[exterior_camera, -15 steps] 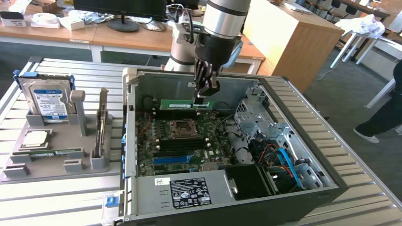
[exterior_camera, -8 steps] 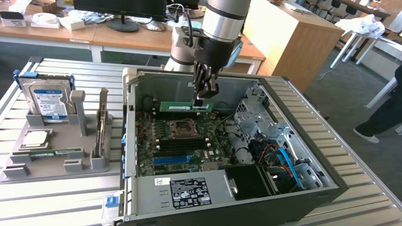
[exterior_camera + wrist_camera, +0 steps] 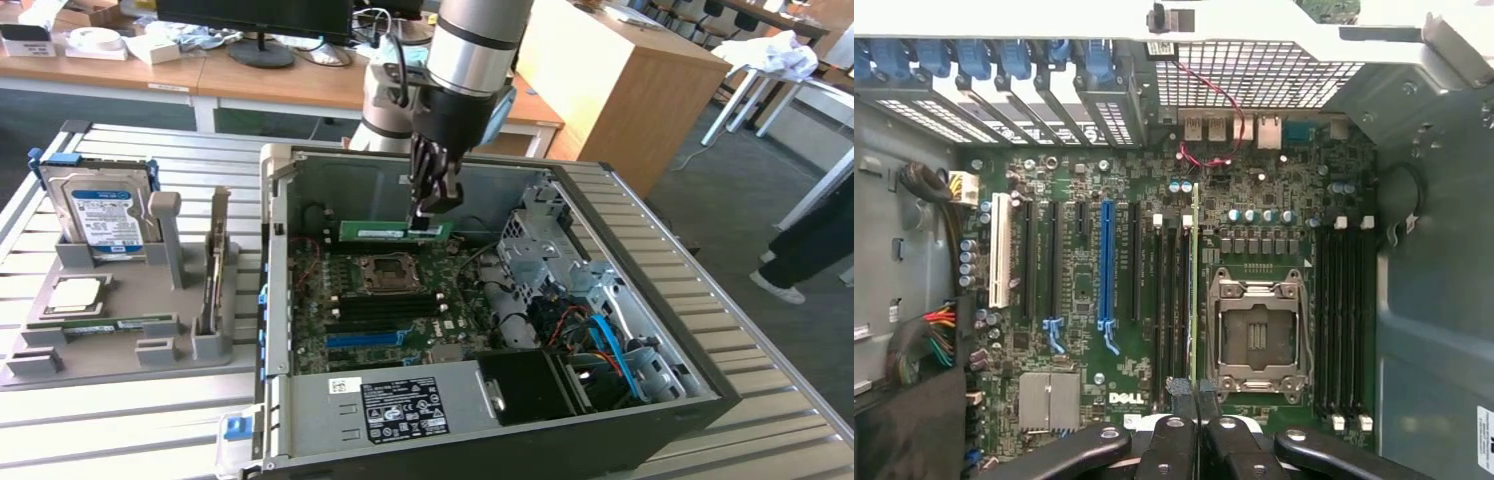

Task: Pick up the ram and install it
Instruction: 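Pick up the ram and move it above insertion slot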

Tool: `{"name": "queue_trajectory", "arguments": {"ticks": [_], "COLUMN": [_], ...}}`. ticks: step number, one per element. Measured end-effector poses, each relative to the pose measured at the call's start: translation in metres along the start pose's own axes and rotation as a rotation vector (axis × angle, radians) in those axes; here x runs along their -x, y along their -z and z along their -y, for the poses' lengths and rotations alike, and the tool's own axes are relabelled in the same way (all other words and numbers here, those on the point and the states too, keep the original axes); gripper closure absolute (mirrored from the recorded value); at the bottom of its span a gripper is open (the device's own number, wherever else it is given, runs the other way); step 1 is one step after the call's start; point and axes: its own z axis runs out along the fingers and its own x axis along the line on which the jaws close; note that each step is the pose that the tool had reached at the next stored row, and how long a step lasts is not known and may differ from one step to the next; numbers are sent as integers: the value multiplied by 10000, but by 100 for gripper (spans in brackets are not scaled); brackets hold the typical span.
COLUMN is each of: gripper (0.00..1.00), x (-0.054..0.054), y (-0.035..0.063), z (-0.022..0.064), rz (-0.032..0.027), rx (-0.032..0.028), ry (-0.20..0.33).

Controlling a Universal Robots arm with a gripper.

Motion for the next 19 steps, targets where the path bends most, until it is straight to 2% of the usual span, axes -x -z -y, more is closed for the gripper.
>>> {"name": "queue_trajectory", "arguments": {"ticks": [7, 15, 19], "gripper": [88, 88, 88], "x": [0, -9, -10], "y": [-7, -4, -3], "z": [2, 123, 137], "rz": [-1, -1, -1], "rx": [0, 1, 1], "ry": [-1, 1, -1]}}
